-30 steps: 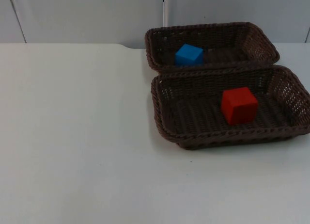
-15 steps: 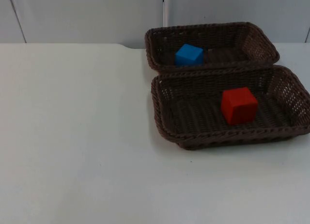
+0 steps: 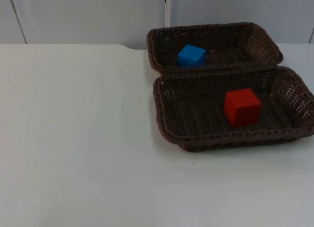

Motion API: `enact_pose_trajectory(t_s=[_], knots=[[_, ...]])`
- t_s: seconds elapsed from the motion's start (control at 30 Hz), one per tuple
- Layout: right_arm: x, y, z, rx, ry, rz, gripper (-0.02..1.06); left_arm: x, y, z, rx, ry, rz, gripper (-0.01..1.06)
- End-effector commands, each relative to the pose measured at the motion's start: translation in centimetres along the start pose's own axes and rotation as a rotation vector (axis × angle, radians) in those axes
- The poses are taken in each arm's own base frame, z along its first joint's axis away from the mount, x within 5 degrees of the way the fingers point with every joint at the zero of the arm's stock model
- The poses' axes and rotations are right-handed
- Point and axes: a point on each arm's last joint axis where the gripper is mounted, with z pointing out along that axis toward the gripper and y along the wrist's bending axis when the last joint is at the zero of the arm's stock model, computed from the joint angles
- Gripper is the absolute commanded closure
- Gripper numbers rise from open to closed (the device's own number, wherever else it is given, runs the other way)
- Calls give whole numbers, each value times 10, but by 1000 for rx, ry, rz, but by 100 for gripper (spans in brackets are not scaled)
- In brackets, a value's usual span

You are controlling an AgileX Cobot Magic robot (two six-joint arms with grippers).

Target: Pick up one cube with the left hand and place it into the upper basket. Pick up one cube with the right hand and place it into the lower basket.

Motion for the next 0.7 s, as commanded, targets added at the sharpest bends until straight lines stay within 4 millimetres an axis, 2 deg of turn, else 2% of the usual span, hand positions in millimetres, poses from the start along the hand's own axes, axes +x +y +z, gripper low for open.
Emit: enact_pose_trajectory(t_s=[0.0, 0.3, 0.67], knots=[[0, 0, 0, 2, -10, 2, -1, 0, 0, 1, -21, -11, -15, 0], [0, 0, 0, 2, -10, 2, -1, 0, -1, 1, -107, -12, -62, 0], [0, 0, 0, 2, -10, 2, -1, 0, -1, 1, -106, -12, -61, 0]])
